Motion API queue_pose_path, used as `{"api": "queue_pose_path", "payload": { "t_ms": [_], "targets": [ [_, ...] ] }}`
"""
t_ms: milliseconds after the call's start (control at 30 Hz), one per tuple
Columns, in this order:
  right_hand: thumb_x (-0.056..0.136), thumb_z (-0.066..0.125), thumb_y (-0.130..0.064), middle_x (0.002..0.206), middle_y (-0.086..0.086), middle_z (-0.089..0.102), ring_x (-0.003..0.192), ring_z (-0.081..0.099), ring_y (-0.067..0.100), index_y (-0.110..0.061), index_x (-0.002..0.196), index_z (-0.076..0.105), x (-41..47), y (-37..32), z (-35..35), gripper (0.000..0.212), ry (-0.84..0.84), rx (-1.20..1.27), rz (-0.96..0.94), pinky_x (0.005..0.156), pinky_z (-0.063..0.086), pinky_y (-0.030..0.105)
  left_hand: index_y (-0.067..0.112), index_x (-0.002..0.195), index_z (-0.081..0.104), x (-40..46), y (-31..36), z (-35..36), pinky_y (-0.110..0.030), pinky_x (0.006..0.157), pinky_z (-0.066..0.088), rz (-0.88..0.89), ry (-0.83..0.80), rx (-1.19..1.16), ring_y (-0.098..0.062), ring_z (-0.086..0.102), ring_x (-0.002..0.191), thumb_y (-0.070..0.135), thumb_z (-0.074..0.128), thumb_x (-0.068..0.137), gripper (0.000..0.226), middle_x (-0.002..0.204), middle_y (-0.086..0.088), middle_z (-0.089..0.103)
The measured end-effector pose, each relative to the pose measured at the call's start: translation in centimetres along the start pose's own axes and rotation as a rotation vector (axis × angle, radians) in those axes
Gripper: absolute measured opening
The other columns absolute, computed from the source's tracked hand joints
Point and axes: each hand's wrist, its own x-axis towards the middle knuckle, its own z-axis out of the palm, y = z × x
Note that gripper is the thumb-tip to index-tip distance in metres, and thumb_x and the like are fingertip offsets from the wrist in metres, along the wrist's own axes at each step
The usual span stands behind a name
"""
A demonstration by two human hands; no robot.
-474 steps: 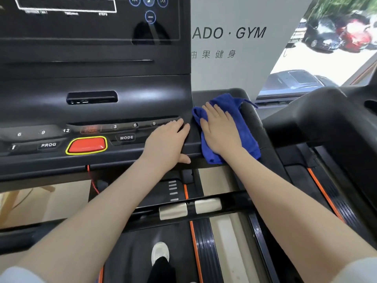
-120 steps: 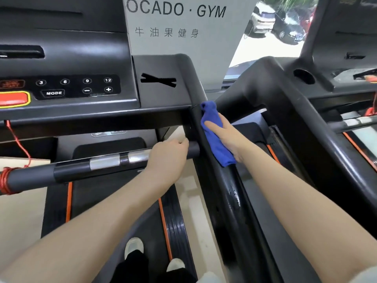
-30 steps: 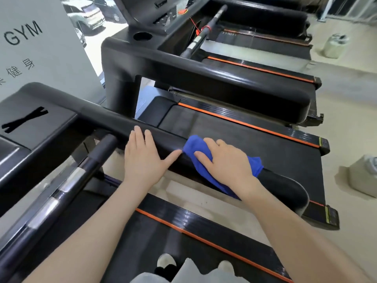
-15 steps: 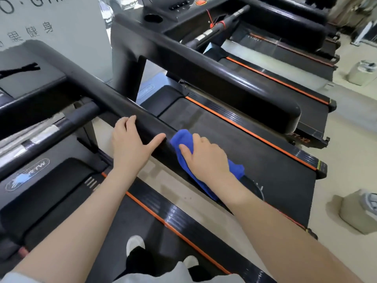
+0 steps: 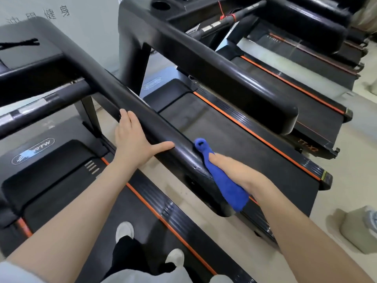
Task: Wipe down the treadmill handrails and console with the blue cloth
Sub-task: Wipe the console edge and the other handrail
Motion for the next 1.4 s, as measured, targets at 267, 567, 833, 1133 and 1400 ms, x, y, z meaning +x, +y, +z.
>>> {"api": "queue_pose_path", "payload": {
  "t_ms": [267,567,833,1133,1400],
  "targets": [
    [0.070,0.065,-0.043,0.085,0.007,0.045,0.069,0.041,0.020,-0.016,0.094,0.042,-3.7,10.4,-0.2,0.043,0.088,-0.073,0.034,0.062,0.038,0.036,-0.005,0.145,0.003,-0.3,0.1,0.3,-0.037,0.117,0.008,0.002,0.014,-0.064,-0.029,0.001,0.145,0.063,0.071,0.060,0.128,0.155,-0.022,-0.002],
    [0.080,0.045,-0.045,0.130,-0.016,0.053,0.114,0.051,0.007,-0.032,0.132,0.047,-2.7,3.2,3.4,0.054,0.491,-0.340,-0.323,0.095,0.043,0.023,-0.004,0.146,-0.001,-0.4,0.1,0.4,-0.036,0.118,0.004,-0.002,-0.010,-0.107,-0.028,-0.005,0.145,0.059,0.071,0.064,0.126,0.155,-0.020,-0.008],
    [0.088,0.058,-0.038,0.149,0.013,0.036,0.125,0.044,0.045,-0.005,0.143,0.025,1.3,1.3,8.0,0.073,0.768,-1.481,-0.533,0.085,0.048,0.043,-0.003,0.146,-0.005,-0.3,0.4,0.2,-0.037,0.118,0.005,-0.024,-0.046,-0.095,-0.029,-0.005,0.145,0.059,0.069,0.066,0.125,0.155,-0.020,-0.011],
    [0.091,0.042,-0.005,0.144,-0.002,0.045,0.129,0.043,0.032,-0.017,0.136,0.048,-2.0,7.1,6.7,0.047,0.845,-1.612,-0.858,0.102,0.039,0.044,-0.003,0.145,-0.004,-0.5,0.4,0.2,-0.038,0.117,0.003,-0.023,-0.035,-0.117,-0.029,-0.007,0.145,0.067,0.068,0.060,0.132,0.155,-0.021,-0.010],
    [0.067,0.076,-0.016,0.152,0.001,0.019,0.139,0.021,0.031,-0.015,0.144,0.032,0.6,2.2,7.7,0.088,0.588,-1.637,-0.695,0.112,0.021,0.046,0.001,0.146,0.019,-0.4,-1.8,0.0,-0.041,0.117,0.010,0.069,0.034,-0.223,-0.033,0.012,0.143,0.060,0.037,0.088,0.085,0.155,-0.021,0.011]
  ]
}}
